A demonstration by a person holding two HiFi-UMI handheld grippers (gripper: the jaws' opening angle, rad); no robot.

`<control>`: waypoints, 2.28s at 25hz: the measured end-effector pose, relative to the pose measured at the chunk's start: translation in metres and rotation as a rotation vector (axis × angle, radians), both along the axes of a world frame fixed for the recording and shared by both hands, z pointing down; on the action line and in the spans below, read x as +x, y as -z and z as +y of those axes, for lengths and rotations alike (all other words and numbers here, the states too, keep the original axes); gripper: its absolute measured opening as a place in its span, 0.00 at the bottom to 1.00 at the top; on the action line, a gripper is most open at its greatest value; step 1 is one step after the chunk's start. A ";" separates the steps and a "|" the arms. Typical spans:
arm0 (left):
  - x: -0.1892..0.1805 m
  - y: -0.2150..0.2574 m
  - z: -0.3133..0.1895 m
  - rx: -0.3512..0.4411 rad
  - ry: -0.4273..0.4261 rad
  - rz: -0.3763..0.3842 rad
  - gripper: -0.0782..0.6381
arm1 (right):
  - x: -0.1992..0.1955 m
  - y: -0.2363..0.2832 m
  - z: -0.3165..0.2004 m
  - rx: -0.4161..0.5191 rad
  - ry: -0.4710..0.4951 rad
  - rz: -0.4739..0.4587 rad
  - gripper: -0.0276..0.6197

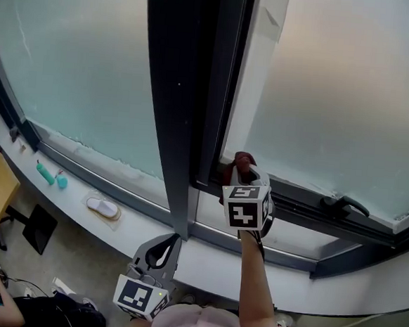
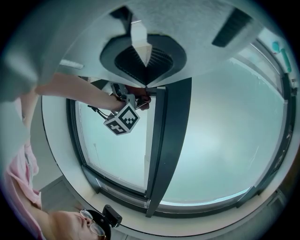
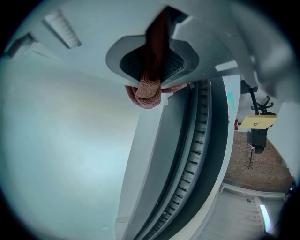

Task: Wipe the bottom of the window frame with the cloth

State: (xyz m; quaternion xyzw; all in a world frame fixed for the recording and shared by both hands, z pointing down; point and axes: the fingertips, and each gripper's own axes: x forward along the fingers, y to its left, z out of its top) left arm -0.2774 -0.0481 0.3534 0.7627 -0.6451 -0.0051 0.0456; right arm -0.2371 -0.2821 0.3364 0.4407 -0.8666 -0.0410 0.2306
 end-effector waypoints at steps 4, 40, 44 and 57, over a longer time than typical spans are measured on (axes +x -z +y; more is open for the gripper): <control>0.007 0.000 -0.007 0.002 -0.023 -0.006 0.10 | 0.014 0.001 -0.001 0.007 -0.016 0.002 0.14; 0.072 -0.002 -0.034 -0.006 -0.179 0.039 0.10 | 0.119 -0.001 -0.008 -0.037 -0.134 -0.141 0.14; 0.078 -0.002 -0.036 -0.008 -0.194 0.039 0.10 | 0.127 -0.001 -0.009 -0.047 -0.143 -0.154 0.14; 0.087 -0.001 -0.040 -0.007 -0.211 0.038 0.10 | 0.143 -0.002 -0.013 -0.061 -0.154 -0.163 0.14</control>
